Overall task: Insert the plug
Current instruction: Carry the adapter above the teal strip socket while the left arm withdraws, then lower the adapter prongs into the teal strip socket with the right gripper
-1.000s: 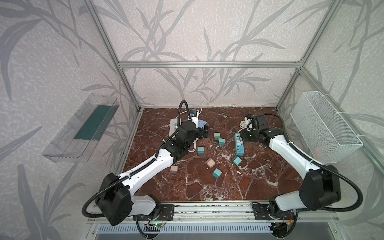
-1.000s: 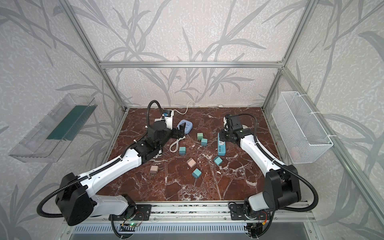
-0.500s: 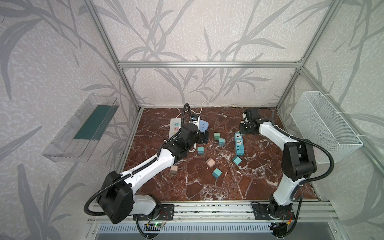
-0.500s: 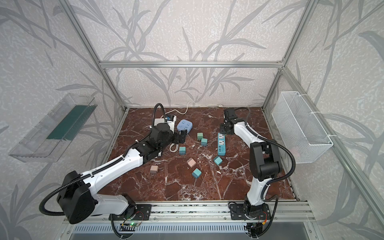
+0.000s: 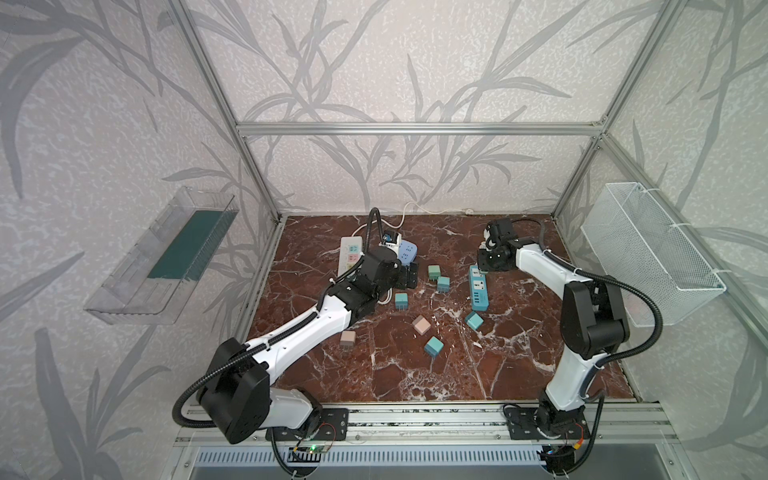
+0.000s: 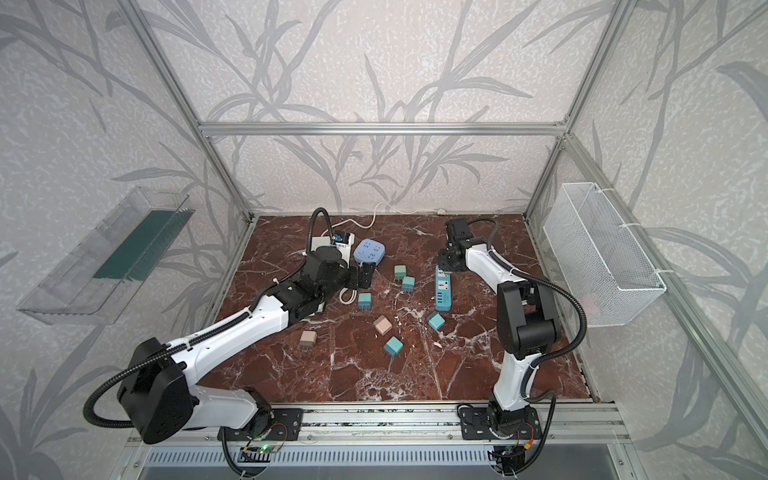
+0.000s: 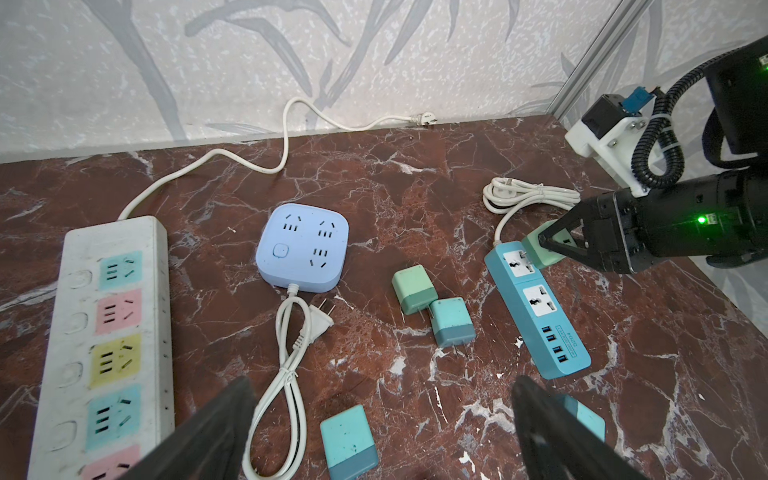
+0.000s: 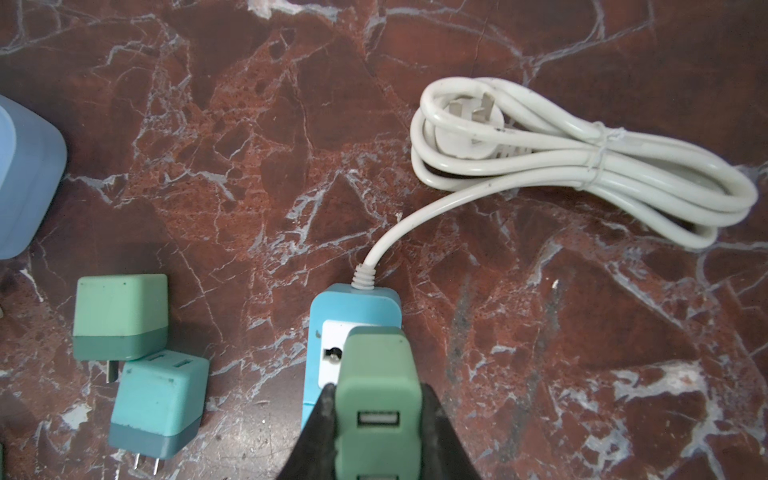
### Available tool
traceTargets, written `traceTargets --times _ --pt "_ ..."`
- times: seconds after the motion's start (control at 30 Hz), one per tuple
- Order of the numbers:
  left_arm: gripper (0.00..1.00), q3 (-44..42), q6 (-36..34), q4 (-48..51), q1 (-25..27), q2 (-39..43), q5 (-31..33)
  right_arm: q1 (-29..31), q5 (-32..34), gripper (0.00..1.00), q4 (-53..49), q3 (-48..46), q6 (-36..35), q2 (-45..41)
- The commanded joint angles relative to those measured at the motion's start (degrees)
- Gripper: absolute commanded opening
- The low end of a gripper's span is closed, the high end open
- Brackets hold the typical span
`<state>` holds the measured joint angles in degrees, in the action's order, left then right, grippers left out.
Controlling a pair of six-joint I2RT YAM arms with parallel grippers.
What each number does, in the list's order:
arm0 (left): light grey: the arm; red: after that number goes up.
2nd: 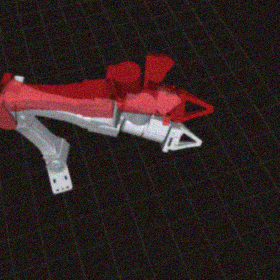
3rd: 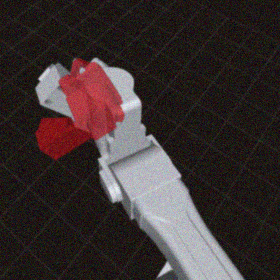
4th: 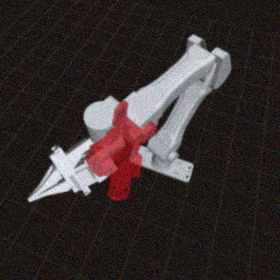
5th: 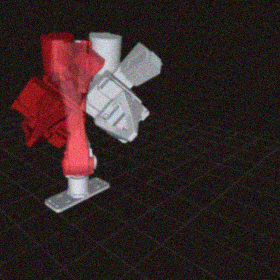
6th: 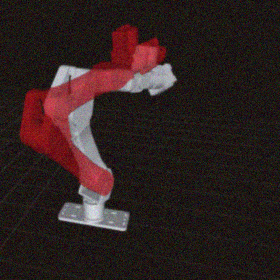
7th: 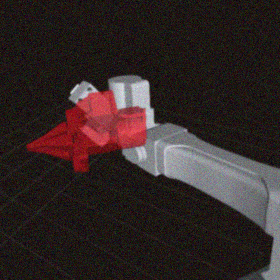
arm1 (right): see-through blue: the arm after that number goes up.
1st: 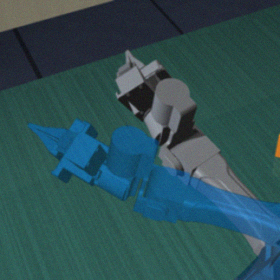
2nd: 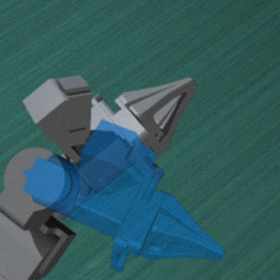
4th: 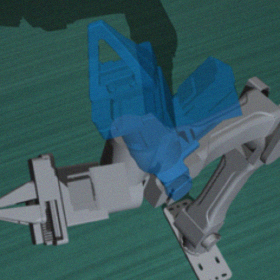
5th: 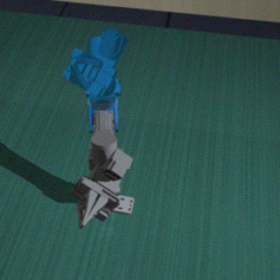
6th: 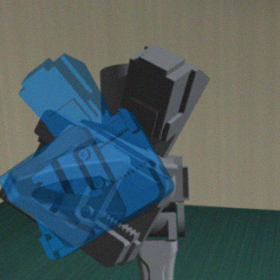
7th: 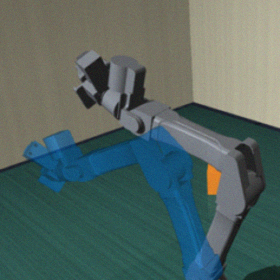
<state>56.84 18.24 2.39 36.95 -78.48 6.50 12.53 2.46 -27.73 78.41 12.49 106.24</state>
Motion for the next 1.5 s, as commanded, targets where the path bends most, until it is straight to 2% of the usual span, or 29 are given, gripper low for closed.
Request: traceTargets --times 0.0,0.13,0.83,1.17,1.3,1.47 --pt "0.97 1.19 0.85 0.89 -0.41 -0.12 0.17 0.03 0.01 0.0 -3.29 -0.76 1.21 1.34" --pt "0.97 1.17 0.74 0.97 -0.4 0.07 0.33 0.21 1.31 0.0 -3.49 -0.87 1.54 1.31" --pt "0.96 0.99 1.53 0.67 -0.68 0.08 -0.68 1.19 -2.12 0.0 -2.99 -2.79 5.24 -0.18" --pt "0.96 0.91 1.63 0.38 -0.78 0.72 -0.88 1.31 0.35 0.0 -5.14 -0.79 3.34 0.25" --pt "0.96 0.82 1.76 0.41 -0.77 1.05 -0.95 1.26 -1.24 0.0 -4.35 -1.77 3.99 0.02" --pt "0.96 0.75 1.88 0.29 -0.78 0.96 -0.95 1.57 2.03 0.0 -2.97 -1.77 3.65 0.98"
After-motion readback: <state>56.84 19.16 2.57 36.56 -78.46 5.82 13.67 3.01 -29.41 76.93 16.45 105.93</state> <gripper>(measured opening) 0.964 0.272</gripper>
